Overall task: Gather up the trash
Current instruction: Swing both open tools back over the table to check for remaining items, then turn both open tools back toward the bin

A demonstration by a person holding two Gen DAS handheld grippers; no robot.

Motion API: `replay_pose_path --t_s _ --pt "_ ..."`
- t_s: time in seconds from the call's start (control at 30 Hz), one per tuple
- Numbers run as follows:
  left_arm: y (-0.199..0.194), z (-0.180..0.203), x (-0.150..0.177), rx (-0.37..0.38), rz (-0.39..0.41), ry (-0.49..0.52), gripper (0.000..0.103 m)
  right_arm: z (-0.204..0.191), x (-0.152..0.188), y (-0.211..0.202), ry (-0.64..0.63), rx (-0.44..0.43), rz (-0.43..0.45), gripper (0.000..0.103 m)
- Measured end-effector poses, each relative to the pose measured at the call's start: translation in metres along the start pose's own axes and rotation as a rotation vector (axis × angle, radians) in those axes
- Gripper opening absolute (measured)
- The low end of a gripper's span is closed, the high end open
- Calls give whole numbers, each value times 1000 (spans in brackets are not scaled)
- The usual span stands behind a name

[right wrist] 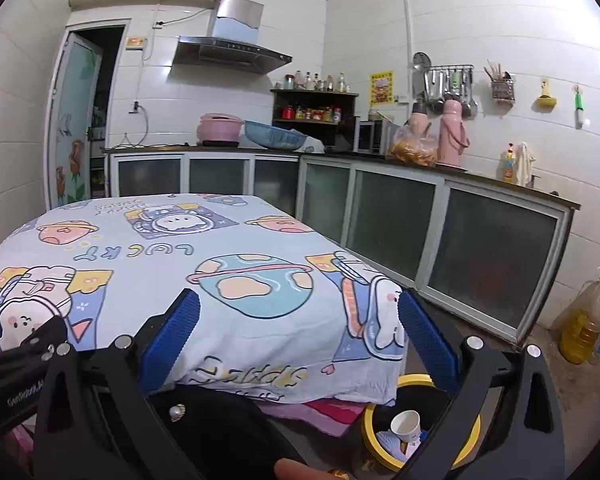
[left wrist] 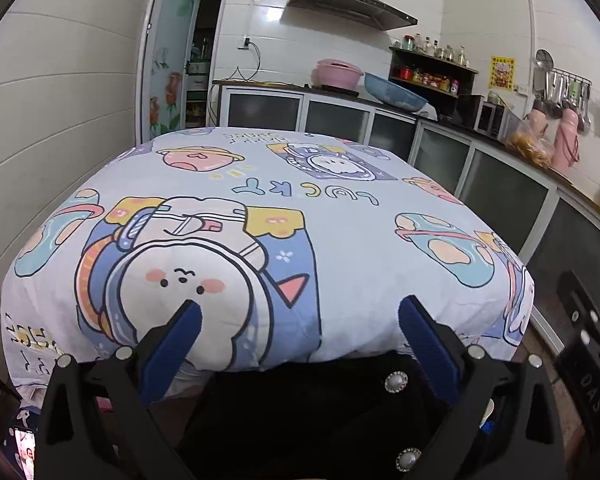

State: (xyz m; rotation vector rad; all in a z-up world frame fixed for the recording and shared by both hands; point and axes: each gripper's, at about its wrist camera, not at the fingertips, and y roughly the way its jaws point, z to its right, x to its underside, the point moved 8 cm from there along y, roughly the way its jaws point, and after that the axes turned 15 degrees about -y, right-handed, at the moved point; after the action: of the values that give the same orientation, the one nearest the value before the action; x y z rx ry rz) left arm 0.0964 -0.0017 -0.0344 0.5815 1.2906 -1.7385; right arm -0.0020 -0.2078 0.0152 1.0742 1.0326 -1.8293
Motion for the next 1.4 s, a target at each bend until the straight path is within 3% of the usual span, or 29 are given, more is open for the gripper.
replay_pose_path --t_s 0.17,0.4,0.6,0.77,0.9,1.1,1.4 --pt "0 16 -1 49 -5 40 95 17 2 0 21 70 -21 95" --pt "-7 79 -8 222 21 161 95 74 5 -17 32 291 -33 95" --pt "-5 132 23 350 -71 260 95 112 31 -24 48 382 -119 95" --pt "1 146 60 360 -151 292 95 134 77 -29 159 392 -247 95" --pt "-1 154 87 394 -204 343 95 151 96 -37 228 433 -274 95" --pt "-8 160 97 424 -195 376 95 152 104 -38 200 463 -307 95" --pt "-2 160 104 409 -233 383 95 157 114 -43 229 498 -321 95"
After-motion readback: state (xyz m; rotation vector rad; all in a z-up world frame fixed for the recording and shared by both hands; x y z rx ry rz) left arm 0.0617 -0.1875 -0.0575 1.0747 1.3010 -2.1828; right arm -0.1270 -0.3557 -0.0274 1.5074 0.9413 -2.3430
